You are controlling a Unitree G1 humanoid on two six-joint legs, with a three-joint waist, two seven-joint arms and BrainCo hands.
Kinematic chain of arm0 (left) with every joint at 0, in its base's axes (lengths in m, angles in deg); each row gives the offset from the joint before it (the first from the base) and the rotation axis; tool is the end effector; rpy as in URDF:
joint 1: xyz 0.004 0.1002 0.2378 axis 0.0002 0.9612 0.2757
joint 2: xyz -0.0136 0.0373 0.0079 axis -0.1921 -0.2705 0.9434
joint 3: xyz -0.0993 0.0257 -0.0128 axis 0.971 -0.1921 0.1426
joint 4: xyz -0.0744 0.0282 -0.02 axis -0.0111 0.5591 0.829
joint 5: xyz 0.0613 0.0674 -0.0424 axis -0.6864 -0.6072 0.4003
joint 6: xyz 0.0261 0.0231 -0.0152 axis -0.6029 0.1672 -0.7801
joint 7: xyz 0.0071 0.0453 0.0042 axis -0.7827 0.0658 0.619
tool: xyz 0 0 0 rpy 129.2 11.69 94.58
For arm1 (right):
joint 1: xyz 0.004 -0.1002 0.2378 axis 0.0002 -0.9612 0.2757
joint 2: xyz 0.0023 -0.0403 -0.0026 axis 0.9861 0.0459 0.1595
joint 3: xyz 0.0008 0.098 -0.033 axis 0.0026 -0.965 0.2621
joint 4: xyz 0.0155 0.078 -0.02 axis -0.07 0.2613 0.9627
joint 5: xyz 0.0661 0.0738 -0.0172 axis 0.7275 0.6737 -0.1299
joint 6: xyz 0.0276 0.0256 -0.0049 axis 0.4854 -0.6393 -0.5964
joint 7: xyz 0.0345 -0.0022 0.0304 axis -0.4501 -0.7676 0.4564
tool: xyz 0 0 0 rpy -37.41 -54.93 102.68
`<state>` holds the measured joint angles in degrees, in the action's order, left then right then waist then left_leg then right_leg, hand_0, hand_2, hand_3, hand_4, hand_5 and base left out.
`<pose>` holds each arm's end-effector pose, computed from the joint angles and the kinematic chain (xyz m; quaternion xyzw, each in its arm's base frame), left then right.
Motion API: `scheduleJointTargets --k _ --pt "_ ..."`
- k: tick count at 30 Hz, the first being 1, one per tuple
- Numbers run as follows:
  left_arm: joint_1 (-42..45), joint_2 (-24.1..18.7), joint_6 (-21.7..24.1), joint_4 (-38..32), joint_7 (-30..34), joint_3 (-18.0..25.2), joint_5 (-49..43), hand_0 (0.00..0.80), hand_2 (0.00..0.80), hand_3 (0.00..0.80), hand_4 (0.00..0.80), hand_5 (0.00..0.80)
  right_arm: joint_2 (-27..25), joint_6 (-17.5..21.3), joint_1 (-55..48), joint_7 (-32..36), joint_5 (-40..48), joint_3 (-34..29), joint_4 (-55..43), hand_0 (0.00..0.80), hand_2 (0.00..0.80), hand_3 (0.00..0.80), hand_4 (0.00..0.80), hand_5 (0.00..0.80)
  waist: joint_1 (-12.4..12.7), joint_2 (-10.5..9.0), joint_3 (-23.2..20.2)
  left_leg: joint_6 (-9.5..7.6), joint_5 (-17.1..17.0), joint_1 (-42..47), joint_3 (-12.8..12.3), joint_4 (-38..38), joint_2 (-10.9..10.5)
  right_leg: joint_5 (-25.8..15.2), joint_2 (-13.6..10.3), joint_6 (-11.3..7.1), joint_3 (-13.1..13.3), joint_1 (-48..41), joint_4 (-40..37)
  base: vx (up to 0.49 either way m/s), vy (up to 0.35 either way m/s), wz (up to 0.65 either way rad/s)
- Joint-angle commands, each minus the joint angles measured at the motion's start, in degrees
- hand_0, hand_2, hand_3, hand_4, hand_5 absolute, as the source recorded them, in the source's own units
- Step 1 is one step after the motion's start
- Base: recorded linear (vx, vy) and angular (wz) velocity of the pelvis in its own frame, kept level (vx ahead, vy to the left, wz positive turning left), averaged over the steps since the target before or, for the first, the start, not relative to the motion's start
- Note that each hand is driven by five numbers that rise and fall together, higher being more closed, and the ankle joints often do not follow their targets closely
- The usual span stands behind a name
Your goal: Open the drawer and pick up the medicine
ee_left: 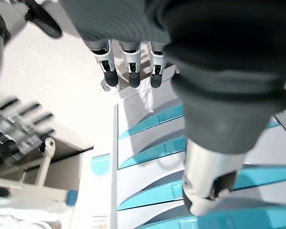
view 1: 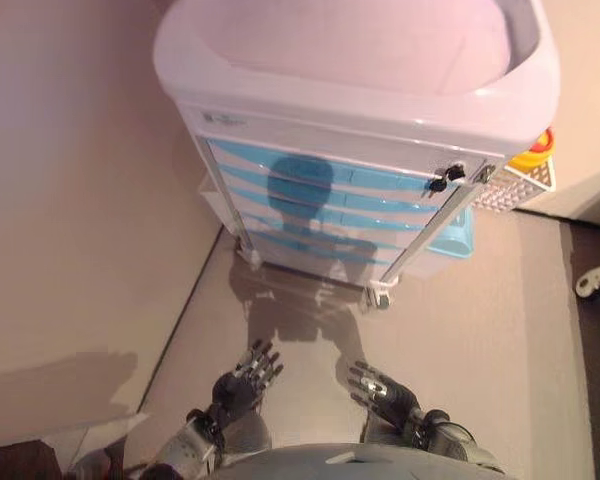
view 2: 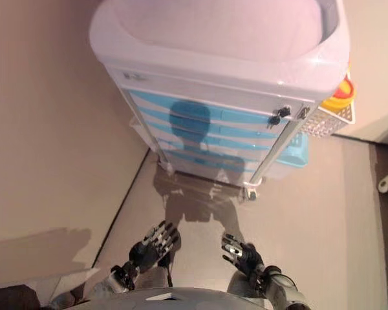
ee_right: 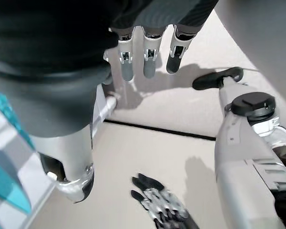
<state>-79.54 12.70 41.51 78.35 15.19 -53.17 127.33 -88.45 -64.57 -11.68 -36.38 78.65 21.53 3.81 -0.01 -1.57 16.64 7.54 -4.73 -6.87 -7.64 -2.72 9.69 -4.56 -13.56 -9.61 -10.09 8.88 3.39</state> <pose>0.1309 0.1798 -0.0923 -0.5236 0.2735 -0.0984 0.8008 0.1212 -0.1902 -0.0918 0.2509 0.3729 0.1546 0.8798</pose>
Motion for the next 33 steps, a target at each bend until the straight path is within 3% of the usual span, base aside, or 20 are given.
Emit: scheduleJointTargets --k 1,7,9,15,22,33 --pt "-2.55 3.25 2.36 -1.69 0.68 -0.28 4.93 0.000 0.000 0.000 0.000 0.000 1.59 0.88 -0.87 -0.18 2.12 -0.09 -5.28 0.000 0.000 0.000 0.000 0.000 -1.98 -1.35 4.15 -4.52 6.21 -5.01 0.80 -12.07 -1.53 1.70 1.60 2.85 2.67 8.42 12.28 0.000 0.000 0.00" --pt "-4.49 3.25 4.20 -4.73 -0.87 -0.01 12.50 0.000 0.000 0.000 0.000 0.000 0.13 -0.37 -3.06 -0.24 0.70 0.65 -9.91 0.000 0.000 0.000 0.000 0.000 -3.71 -2.28 6.17 -4.01 9.39 -11.32 1.37 -21.46 -0.49 3.87 2.04 3.34 4.92 14.37 19.29 0.033 -0.002 -0.08" --pt "-4.95 3.06 3.85 -5.62 -1.15 0.09 15.64 0.000 0.000 0.000 0.000 0.000 -0.66 -0.86 -3.88 -0.34 0.58 0.99 -11.17 0.000 0.000 0.000 0.000 0.000 -4.26 -2.39 6.75 -3.65 11.99 -12.59 1.25 -25.31 0.52 5.83 2.52 3.35 5.43 15.35 22.10 0.135 -0.015 -0.09" --pt "-8.04 1.97 5.30 -7.25 -1.80 1.13 20.62 0.000 0.000 0.000 0.000 0.000 -2.41 -2.34 -6.31 -0.57 3.08 2.39 -14.80 0.000 0.000 0.000 0.000 0.000 -5.70 -3.88 7.05 -5.13 14.82 -18.37 1.94 -32.53 0.80 7.47 4.09 3.88 7.42 20.40 27.77 0.066 -0.023 -0.12" --pt "-14.12 0.36 9.05 -8.58 -3.46 2.96 25.15 0.000 0.000 0.000 0.000 0.000 -4.44 -6.00 -7.22 -0.42 3.80 3.64 -18.66 0.000 0.000 0.000 0.000 0.000 -7.50 -5.10 7.14 -6.08 15.69 -22.55 2.75 -36.89 1.41 7.96 5.96 4.06 8.51 23.97 31.19 0.038 -0.021 -0.13" --pt "-25.73 -4.65 11.42 -8.11 -6.59 6.81 32.04 0.000 0.000 0.000 0.000 0.000 -6.80 -6.96 -7.44 -1.08 6.72 6.92 -22.38 0.000 0.000 0.000 0.000 0.000 -9.17 -6.87 8.58 -5.62 14.58 -25.19 3.37 -37.78 2.53 8.50 7.32 4.52 7.55 26.03 32.98 0.011 -0.055 -0.07"
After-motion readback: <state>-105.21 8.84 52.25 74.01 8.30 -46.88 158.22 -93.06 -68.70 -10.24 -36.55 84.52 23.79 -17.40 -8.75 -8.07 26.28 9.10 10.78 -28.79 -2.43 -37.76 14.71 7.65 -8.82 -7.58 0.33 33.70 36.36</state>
